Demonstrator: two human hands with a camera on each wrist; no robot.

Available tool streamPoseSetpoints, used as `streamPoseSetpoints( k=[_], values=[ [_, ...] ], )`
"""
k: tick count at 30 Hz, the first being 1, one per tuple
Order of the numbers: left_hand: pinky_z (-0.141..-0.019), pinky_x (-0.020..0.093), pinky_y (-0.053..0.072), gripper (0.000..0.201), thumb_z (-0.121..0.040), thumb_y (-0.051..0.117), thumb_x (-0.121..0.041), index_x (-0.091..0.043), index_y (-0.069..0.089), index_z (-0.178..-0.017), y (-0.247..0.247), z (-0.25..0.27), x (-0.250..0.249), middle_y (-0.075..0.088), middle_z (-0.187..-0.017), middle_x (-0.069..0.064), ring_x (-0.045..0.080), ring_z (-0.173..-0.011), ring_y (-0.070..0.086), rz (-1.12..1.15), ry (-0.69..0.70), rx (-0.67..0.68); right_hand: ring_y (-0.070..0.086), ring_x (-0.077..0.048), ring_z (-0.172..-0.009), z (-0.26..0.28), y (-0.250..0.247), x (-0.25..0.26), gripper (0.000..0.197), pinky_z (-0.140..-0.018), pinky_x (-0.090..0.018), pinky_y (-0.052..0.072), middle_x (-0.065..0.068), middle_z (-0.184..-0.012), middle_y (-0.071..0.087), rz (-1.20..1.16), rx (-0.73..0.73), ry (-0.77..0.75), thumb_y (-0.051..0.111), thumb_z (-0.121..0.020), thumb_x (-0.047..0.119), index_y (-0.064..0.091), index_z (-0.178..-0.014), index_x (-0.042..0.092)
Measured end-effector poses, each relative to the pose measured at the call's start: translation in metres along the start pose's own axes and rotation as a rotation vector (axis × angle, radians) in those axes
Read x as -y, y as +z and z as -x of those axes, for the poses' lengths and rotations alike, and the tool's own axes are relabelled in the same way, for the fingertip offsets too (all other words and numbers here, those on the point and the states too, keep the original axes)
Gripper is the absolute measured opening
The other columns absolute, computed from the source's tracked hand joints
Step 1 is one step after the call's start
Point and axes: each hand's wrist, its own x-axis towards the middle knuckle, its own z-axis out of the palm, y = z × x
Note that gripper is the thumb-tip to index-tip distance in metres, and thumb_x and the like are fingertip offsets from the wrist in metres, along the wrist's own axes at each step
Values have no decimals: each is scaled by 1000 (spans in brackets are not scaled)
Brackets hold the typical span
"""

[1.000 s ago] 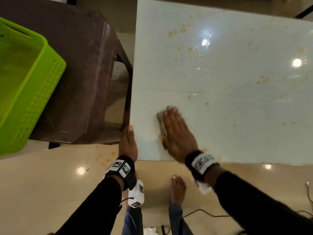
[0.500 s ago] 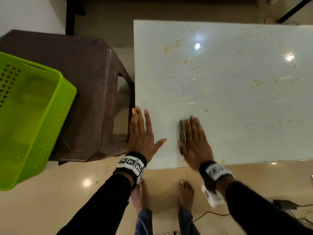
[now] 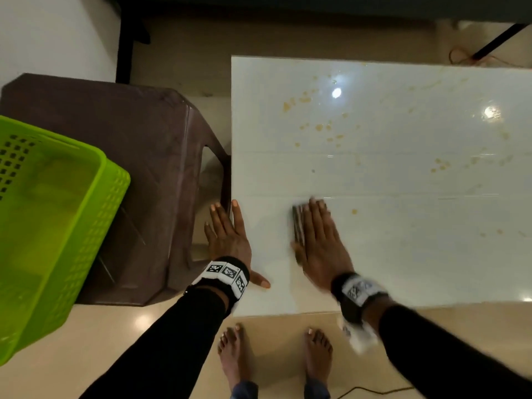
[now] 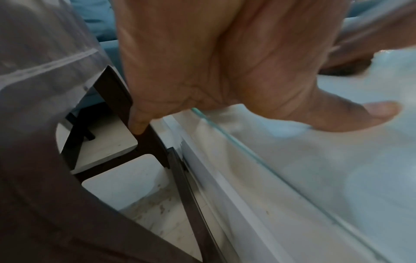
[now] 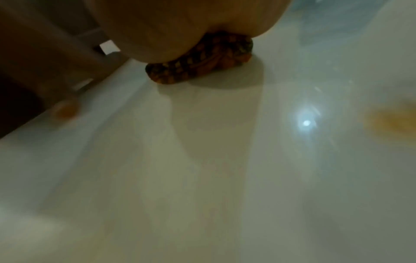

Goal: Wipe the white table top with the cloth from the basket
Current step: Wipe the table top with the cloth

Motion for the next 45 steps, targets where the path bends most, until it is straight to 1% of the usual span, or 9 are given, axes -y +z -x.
streamPoseSetpoints(
  k=[4, 7, 11, 14, 19, 25, 33, 40, 45],
  values=[
    [-121, 55, 26, 194, -27, 87, -80, -3, -54, -136, -1, 2, -3, 1, -161, 40, 50, -152, 15, 27, -39, 65, -8, -38, -163, -130, -38, -11, 87, -132, -51, 5, -22, -174, -8, -87, -34, 222, 0, -101, 61, 1, -166, 2],
    [-116, 52, 38, 193, -29, 86, -80, -4, -56, -134, -6, 6, -4, 9, -160, 41, 47, -146, 34, 7, -42, 68, -2, -42, -162, -103, -27, 10, 78, -131, -55, 12, -26, -174, -1, -73, -89, 216, 14, -106, 49, 6, -166, -1],
    [-118, 50, 36, 191, -31, 88, -78, -3, -65, -119, -9, 8, -4, 7, -159, 42, 48, -150, 24, 34, -44, 59, -4, -38, -163, 3, 3, 46, 73, -132, -52, 12, -24, -174, -3, -9, 10, -11, 21, -110, 44, 5, -165, -1],
    [-118, 51, 34, 190, -33, 87, -79, -2, -66, -115, -6, 8, -4, 6, -159, 42, 49, -151, 21, 37, -41, 60, 1, -39, -163, -52, -12, 31, 73, -132, -51, 12, -23, -174, 2, -19, -13, -79, 19, -108, 46, 2, -166, 5],
    [-117, 52, 35, 191, -32, 86, -81, -3, -63, -123, -3, 7, -2, 8, -160, 41, 48, -150, 23, 36, -21, 66, -9, -36, -163, -160, -42, 27, 81, -134, -49, 2, -21, -175, -11, -72, -12, 163, 7, -103, 54, -6, -166, 5],
    [-117, 51, 32, 192, -31, 91, -75, -4, -66, -118, -3, 4, -1, -4, -163, 37, 45, -153, 18, 76, -19, 33, -9, -38, -163, -37, -10, 64, 73, -133, -52, 10, -23, -174, -7, 66, 76, -142, 19, -110, 45, 2, -166, 1],
    [-117, 62, 28, 188, -36, 89, -77, -9, -69, -111, -3, 2, 6, -24, -162, 32, 47, -154, 9, 108, 18, 92, -8, -33, -163, -182, -39, 92, 73, -134, -48, 4, -17, -176, -7, 14, 7, -91, 22, -110, 46, -2, -167, 7],
    [-109, 57, 42, 193, -30, 95, -69, -15, -62, -129, -5, 11, 5, 1, -164, 33, 43, -151, 24, 190, 1, 49, -4, -34, -164, 35, 3, 60, 68, -131, -51, 20, -17, -176, -4, 9, 83, -141, 27, -112, 41, 5, -168, 8],
    [-91, 46, 53, 193, -27, 89, -76, -12, -61, -129, -2, 9, 2, 27, -156, 30, 35, -120, 56, 100, 8, 20, 10, -37, -163, -48, -14, 5, 67, -131, -55, 19, -20, -174, 12, -10, -32, -87, 28, -108, 39, 17, -167, 9]
  ],
)
